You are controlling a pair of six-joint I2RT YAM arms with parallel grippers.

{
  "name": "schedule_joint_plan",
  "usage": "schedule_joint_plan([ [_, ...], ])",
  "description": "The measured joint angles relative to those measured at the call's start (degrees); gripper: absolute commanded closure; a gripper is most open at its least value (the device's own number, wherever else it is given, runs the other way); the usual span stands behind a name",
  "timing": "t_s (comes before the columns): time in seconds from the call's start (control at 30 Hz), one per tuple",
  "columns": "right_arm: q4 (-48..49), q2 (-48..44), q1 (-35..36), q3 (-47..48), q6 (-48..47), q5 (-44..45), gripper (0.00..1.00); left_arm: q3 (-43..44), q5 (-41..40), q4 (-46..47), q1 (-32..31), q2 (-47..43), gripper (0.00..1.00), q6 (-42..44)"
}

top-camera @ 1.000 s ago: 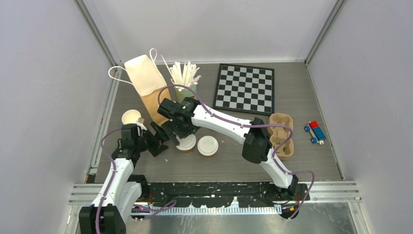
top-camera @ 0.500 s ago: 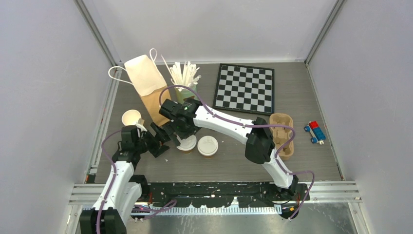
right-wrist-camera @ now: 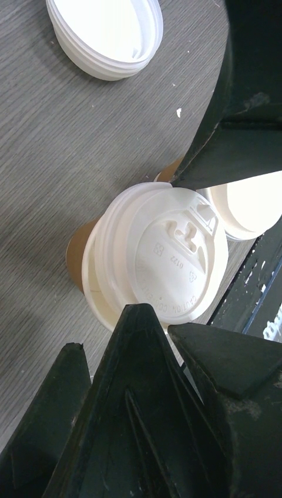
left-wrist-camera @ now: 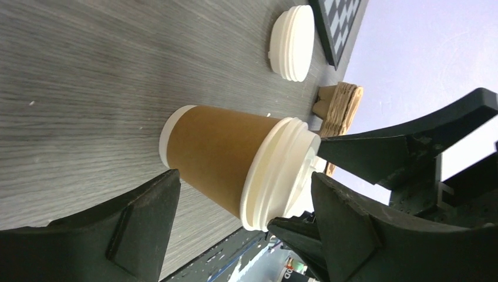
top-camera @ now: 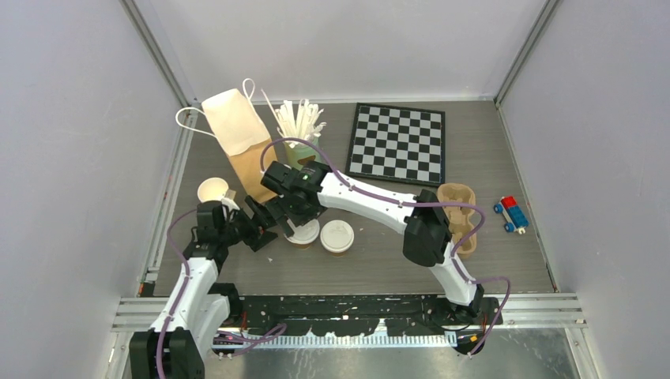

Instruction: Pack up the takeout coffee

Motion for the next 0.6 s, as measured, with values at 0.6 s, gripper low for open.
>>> schedule_joint_plan([
  [0.6, 2.7, -1.6, 0.2, -2.8, 0.4, 0.0, 0.15, -2.4, 1.7, 6.0, 0.0, -0.3, 0.22, -3.7],
])
